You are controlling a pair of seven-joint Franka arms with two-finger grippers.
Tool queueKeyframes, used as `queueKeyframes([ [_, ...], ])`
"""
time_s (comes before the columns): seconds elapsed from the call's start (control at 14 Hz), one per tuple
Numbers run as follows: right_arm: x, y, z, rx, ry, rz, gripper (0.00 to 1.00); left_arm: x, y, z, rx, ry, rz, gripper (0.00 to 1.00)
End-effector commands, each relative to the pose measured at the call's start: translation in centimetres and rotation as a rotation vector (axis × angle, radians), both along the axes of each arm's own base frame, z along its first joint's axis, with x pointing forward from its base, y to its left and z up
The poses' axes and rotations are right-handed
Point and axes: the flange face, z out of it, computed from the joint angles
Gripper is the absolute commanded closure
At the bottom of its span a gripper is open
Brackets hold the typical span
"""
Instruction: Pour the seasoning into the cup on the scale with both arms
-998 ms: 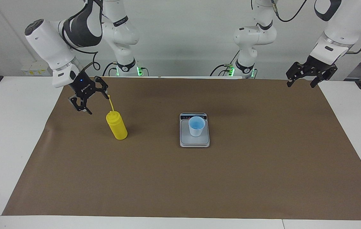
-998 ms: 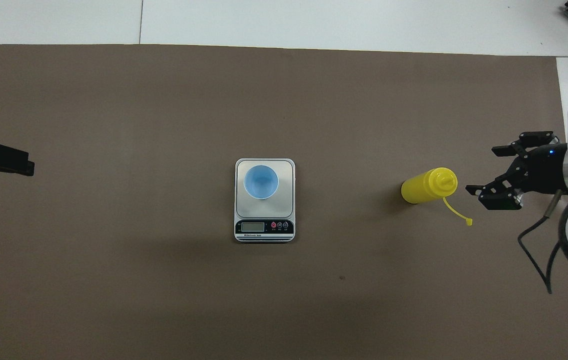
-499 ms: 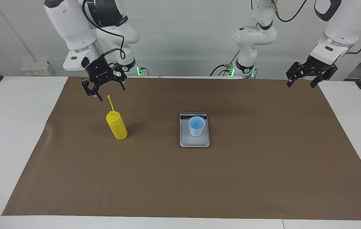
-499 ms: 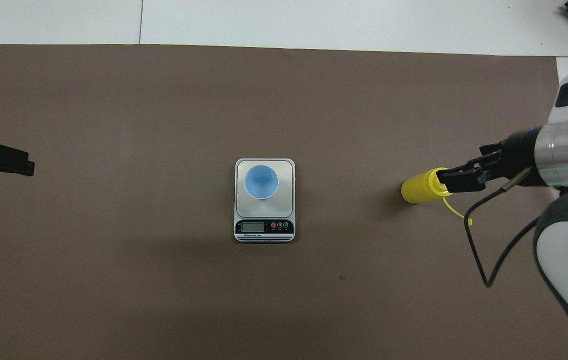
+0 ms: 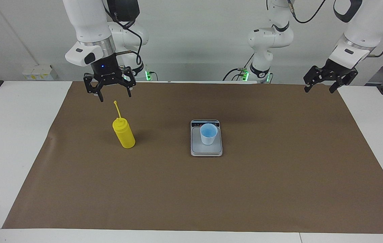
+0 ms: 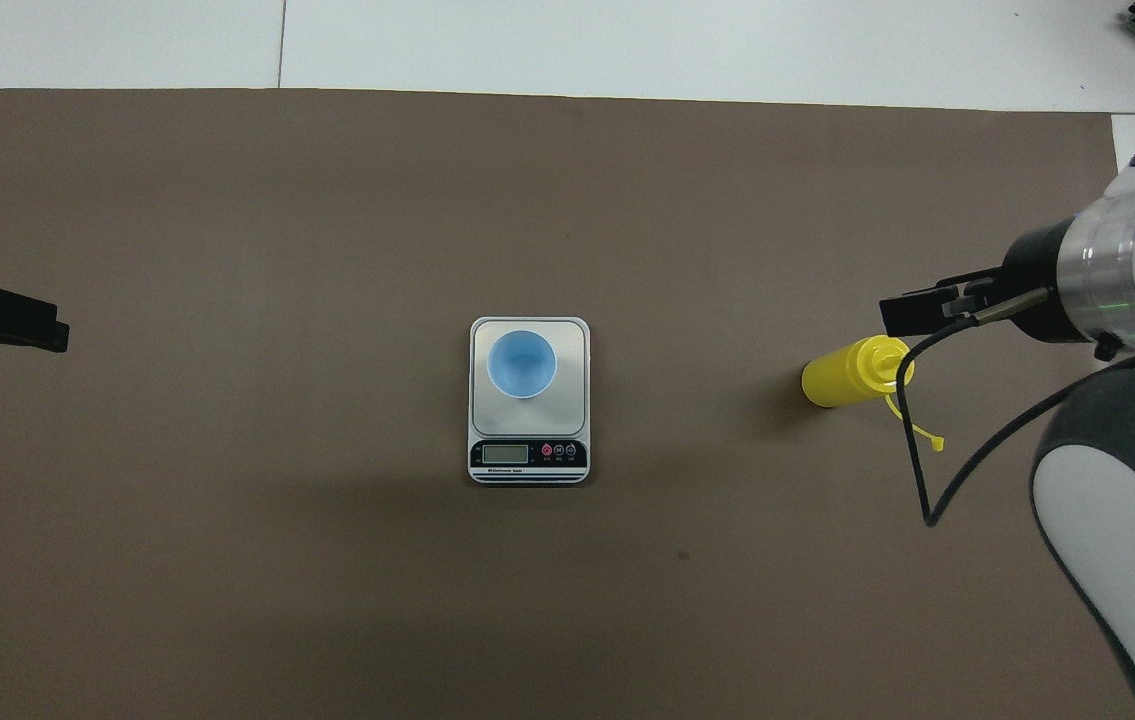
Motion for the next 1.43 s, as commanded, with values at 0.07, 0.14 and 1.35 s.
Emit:
queueKeyframes([
  [0.07,0.8,-1.1,1.9,-0.018,0.026,-0.031,0.00,-0.9,0.2,0.0,-0.010,0.003,0.014,0.00],
  [0.14,0.7,-1.3,1.9,-0.037,0.034,-0.033,0.00,-0.9,0.3,0.0,-0.010,0.003,0.016,0.00],
  [1.35,-2.7,-1.0,-1.2,0.021,0.148,-0.203,0.00,-0.9,0.2,0.0,-0.010,0.003,0.014,0.00],
])
